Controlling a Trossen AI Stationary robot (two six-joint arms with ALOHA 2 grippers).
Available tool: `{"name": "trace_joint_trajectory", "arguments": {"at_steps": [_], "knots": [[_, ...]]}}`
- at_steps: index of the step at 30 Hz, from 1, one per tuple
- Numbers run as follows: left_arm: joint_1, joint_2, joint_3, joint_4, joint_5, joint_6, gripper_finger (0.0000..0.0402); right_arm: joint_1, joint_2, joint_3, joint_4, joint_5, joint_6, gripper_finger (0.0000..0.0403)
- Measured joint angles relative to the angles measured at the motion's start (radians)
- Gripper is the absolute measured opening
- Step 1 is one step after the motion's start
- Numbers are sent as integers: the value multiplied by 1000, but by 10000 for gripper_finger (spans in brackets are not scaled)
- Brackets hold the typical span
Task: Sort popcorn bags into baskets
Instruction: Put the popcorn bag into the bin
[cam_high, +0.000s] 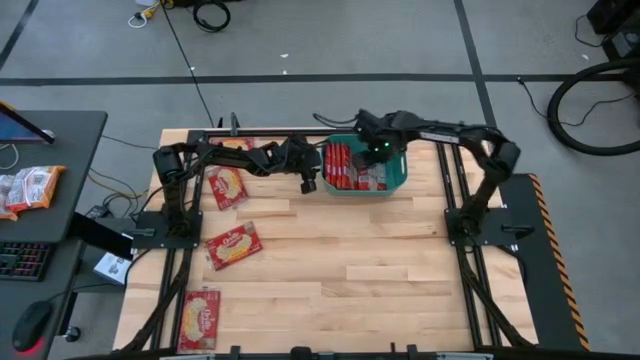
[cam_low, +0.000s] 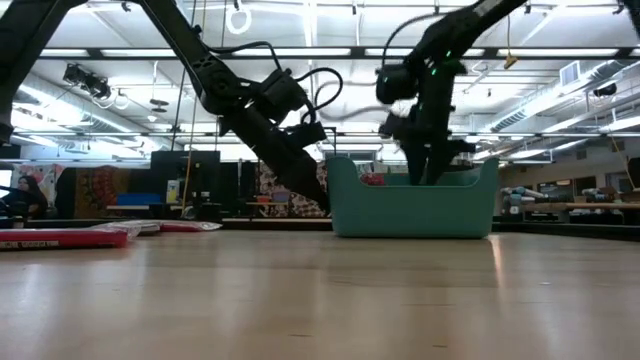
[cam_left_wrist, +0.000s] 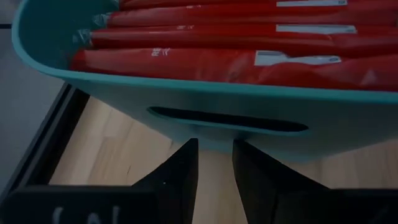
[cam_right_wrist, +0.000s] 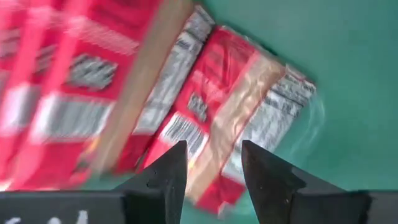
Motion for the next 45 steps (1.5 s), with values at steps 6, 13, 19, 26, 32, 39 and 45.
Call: {"name": "trace_joint_trajectory", "arguments": {"at_steps": [6,13,19,26,32,39,45], "knots": [[0,0,0,10,0,0,105,15,156,0,11,-21,-2,158],[0,0,0,6,0,-19,105,11,268,10,12,-85,-70,146],[4,0,0,13,-1,-20,105,12,260,-16,35,-41,-136,28],[3,-73,0,-27,-4,-23,105,14,158,-39,32,12,-218,5],[2,-127,0,-152,-23,-42,105,26,-69,-33,59,9,-276,3],[0,-134,1,-184,-28,-144,105,23,-272,-156,337,-210,-276,2],[-8,-134,1,-183,-28,-177,105,10,-394,-459,723,-308,-222,2]]}}
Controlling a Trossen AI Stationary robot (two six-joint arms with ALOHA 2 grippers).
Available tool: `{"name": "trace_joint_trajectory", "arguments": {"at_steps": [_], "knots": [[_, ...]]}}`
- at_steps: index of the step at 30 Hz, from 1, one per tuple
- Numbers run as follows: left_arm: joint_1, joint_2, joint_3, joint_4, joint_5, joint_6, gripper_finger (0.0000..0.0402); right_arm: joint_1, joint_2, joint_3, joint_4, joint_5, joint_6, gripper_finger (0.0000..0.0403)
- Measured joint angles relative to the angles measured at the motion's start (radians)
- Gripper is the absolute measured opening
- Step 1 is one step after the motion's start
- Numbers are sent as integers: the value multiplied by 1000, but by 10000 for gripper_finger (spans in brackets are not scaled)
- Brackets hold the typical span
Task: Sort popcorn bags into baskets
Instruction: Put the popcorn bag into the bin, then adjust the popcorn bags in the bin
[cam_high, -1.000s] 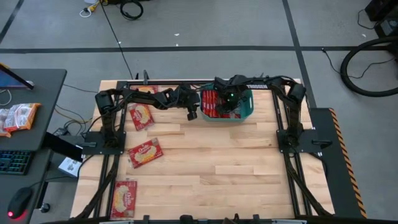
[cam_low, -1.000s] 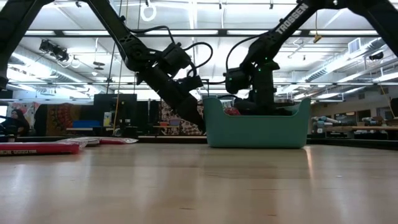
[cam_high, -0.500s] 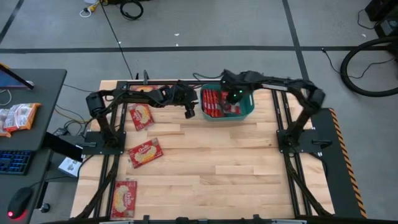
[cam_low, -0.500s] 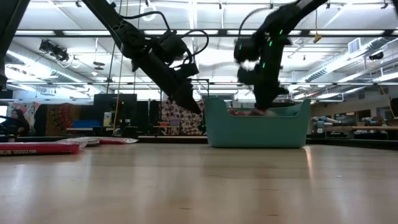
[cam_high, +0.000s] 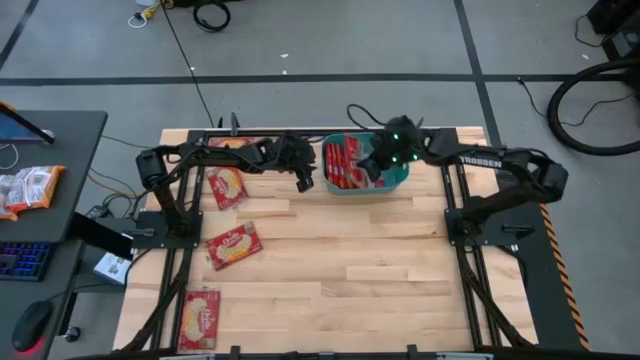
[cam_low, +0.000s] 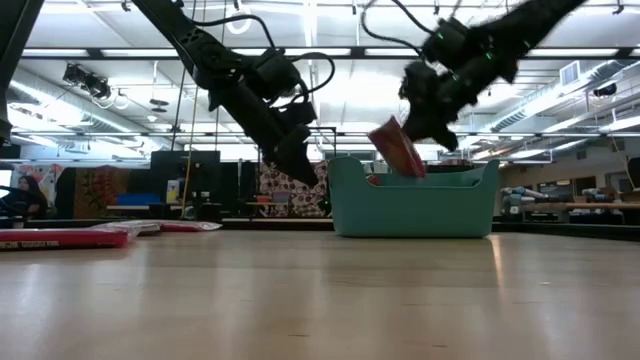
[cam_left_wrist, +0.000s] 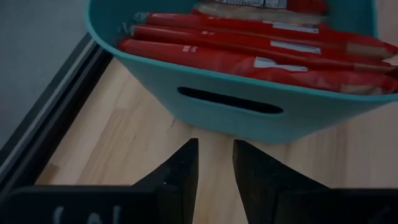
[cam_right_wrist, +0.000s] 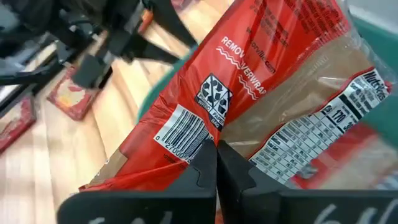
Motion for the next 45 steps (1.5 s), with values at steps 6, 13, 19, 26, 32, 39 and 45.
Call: {"name": "trace_joint_trajectory", "arguments": {"at_steps": [6,13,19,26,32,39,45], "knots": [[-2,0,0,6,-1,0,105,-54,18,-213,380,-90,82,2],[-2,0,0,7,-2,-1,105,-113,29,-209,307,-126,83,2],[-2,0,0,7,-42,-1,105,-77,54,16,-208,161,-176,1],[-1,0,0,12,-81,-27,105,-56,159,77,-357,372,-311,1],[-8,0,0,11,-84,-58,105,-42,267,78,-431,448,-386,3],[-5,0,0,4,-85,-59,105,-18,268,78,-463,479,-266,48],[21,-41,-1,-39,-84,-57,105,-14,240,147,-543,438,-72,137]]}}
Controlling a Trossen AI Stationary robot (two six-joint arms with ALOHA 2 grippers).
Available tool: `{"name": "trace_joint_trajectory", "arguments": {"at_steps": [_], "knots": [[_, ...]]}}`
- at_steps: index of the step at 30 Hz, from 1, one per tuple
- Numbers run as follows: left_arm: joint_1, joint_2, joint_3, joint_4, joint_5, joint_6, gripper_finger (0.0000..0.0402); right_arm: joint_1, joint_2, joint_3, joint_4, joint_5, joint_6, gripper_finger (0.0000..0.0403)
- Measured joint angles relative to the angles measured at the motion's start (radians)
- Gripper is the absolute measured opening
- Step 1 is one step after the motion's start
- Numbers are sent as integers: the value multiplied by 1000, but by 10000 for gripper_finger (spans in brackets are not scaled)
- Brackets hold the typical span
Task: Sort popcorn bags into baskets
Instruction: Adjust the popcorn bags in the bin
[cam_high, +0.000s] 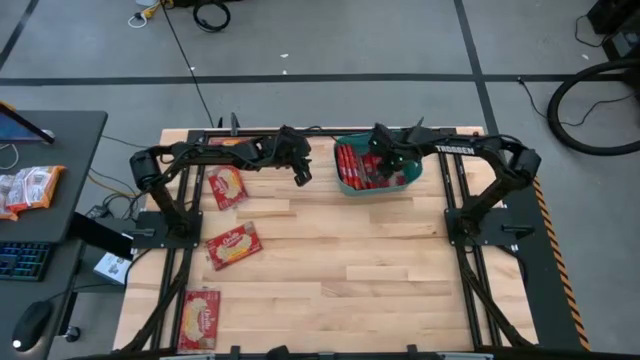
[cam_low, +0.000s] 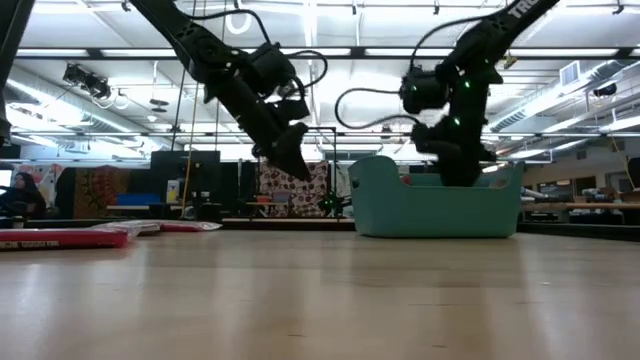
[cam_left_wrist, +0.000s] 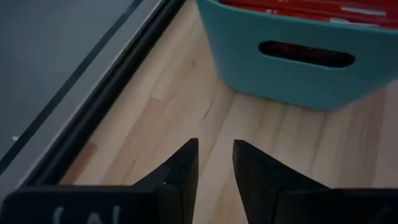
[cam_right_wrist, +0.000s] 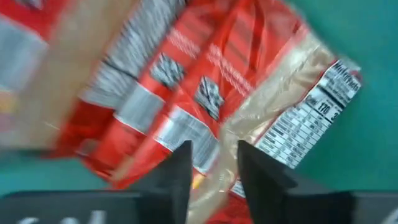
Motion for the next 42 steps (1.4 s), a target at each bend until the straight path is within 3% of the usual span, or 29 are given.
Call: {"name": "trace_joint_trajectory", "arguments": {"at_steps": [5,9,12,16,20,24,29,35,42], "knots": [[31,-60,0,-74,0,51,105,34,0,113,-8,-64,173,219],[56,-87,0,-129,1,84,105,81,13,174,-8,29,310,256],[77,-87,0,-169,43,88,105,102,55,218,-76,67,408,266],[93,-88,0,-190,92,155,105,128,151,283,-163,36,502,268],[103,-88,0,-180,96,218,105,156,250,379,-227,19,537,271],[113,-88,0,-187,102,241,105,163,335,480,-312,75,577,286],[122,-88,0,-220,109,243,105,145,411,517,-441,113,614,312],[125,-88,0,-258,111,260,105,139,418,514,-422,105,637,331],[124,-88,0,-278,111,270,105,139,288,514,-346,59,622,330]]}}
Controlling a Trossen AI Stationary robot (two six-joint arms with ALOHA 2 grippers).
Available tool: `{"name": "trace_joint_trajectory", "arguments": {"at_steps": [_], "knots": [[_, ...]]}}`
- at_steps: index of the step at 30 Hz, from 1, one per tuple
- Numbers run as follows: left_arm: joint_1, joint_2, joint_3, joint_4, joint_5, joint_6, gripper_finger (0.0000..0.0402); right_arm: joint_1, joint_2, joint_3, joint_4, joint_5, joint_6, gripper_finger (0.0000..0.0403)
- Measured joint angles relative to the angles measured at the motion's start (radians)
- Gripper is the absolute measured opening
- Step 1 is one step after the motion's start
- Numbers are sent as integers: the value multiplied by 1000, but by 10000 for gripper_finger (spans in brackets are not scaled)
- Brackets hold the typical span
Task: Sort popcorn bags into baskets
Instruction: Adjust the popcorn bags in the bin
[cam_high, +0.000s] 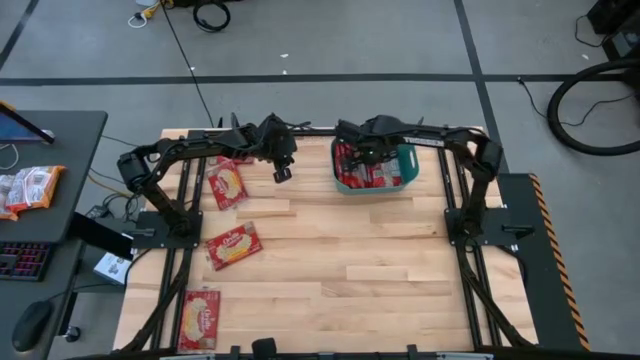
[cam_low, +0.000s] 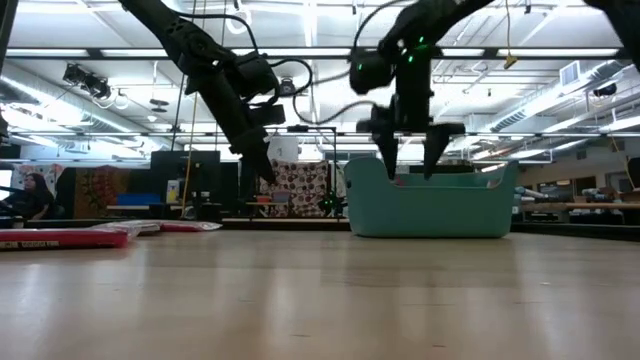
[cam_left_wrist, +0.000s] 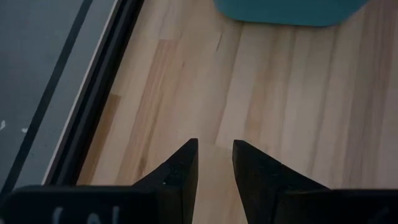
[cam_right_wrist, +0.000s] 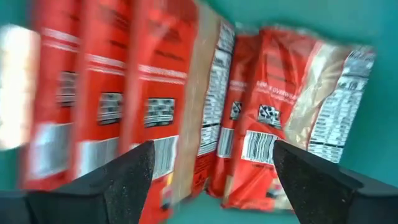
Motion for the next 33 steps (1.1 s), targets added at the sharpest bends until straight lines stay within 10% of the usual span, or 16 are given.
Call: {"name": "trace_joint_trajectory", "arguments": {"at_steps": [24,33], "knots": [[0,0,0,54,0,-86,105,-84,112,-179,141,9,-103,317],[0,0,0,55,0,-85,105,-76,157,-177,140,84,-92,216]]}}
